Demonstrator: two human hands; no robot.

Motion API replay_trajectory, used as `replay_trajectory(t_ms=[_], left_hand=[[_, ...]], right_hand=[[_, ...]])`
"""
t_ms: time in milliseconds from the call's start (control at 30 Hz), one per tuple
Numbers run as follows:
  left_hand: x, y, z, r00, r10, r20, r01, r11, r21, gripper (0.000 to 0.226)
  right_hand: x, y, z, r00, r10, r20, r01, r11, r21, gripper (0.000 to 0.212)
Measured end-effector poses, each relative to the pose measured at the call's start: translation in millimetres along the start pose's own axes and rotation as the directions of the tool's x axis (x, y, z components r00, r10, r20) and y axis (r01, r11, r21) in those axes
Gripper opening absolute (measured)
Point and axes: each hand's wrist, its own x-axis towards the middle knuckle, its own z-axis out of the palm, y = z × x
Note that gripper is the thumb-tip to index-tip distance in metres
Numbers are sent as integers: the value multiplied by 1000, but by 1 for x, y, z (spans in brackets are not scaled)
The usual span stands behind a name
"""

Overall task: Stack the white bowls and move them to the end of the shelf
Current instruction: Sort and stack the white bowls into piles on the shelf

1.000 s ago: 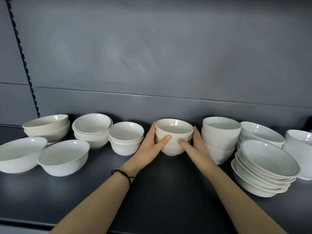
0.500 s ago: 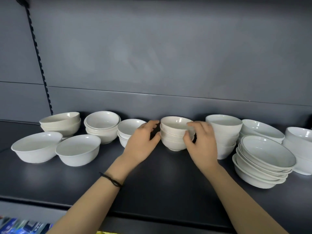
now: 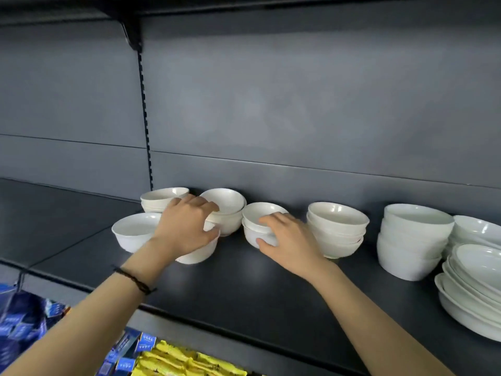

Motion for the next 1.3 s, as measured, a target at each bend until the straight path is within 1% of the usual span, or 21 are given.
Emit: replay_trajectory(t_ms=[67, 133, 233, 300, 367, 433, 500, 533, 633, 667, 733, 800, 933, 967, 1067, 1167, 1300], left_hand=[[5, -11, 2, 997, -53, 53, 52, 999, 11, 51], [11, -18, 7, 996, -68, 54, 68, 998, 4, 42], [19, -21, 19, 996, -63, 65, 65, 997, -42, 36], [26, -21, 26, 995, -40, 91, 47, 996, -78, 34], [34, -21, 31, 993, -5, 119, 16, 996, -89, 34], [41, -22, 35, 988, 22, 156, -5, 994, -108, 34], [48, -29, 42, 982, 19, 189, 18, 981, -192, 34], [50, -33, 45, 979, 7, 202, 44, 968, -246, 37], [54, -43, 51, 985, 0, 175, 70, 916, -394, 67], [54, -44, 53, 986, 0, 167, 71, 904, -422, 67], [55, -43, 55, 985, 1, 173, 80, 883, -462, 49], [56, -46, 58, 988, 20, 150, 60, 859, -509, 30], [58, -44, 55, 991, 17, 131, 65, 803, -593, 10], [57, -42, 52, 991, 7, 133, 77, 786, -613, 9], [57, -39, 51, 992, -15, 125, 93, 752, -653, 14], [59, -38, 52, 985, -63, 159, 157, 696, -700, 15], [58, -33, 51, 960, -180, 215, 278, 517, -810, 14]], right_hand=[[9, -3, 9, 1000, 17, -6, -18, 1000, -16, 37], [13, -1, 19, 999, 21, -27, -22, 999, -27, 34], [11, 11, 30, 996, 57, -69, -59, 997, -41, 29], [8, 22, 32, 992, 85, -96, -89, 995, -35, 31], [6, 31, 31, 985, 126, -118, -125, 992, 16, 35], [4, 37, 30, 979, 170, -110, -160, 983, 90, 41], [4, 41, 31, 975, 201, -92, -183, 968, 173, 45], [3, 41, 32, 974, 210, -81, -189, 959, 211, 46], [4, 42, 36, 969, 240, -59, -215, 936, 278, 47], [4, 42, 37, 967, 248, -55, -223, 932, 287, 48], [5, 42, 39, 965, 257, -52, -231, 926, 300, 48], [5, 42, 39, 964, 261, -51, -232, 920, 317, 50], [5, 41, 40, 960, 276, -50, -241, 903, 356, 56], [5, 41, 40, 956, 290, -49, -252, 894, 369, 60], [4, 42, 41, 945, 326, -36, -280, 859, 428, 68], [4, 42, 42, 940, 340, -21, -284, 816, 503, 68], [3, 42, 42, 939, 344, -17, -285, 805, 520, 67]])
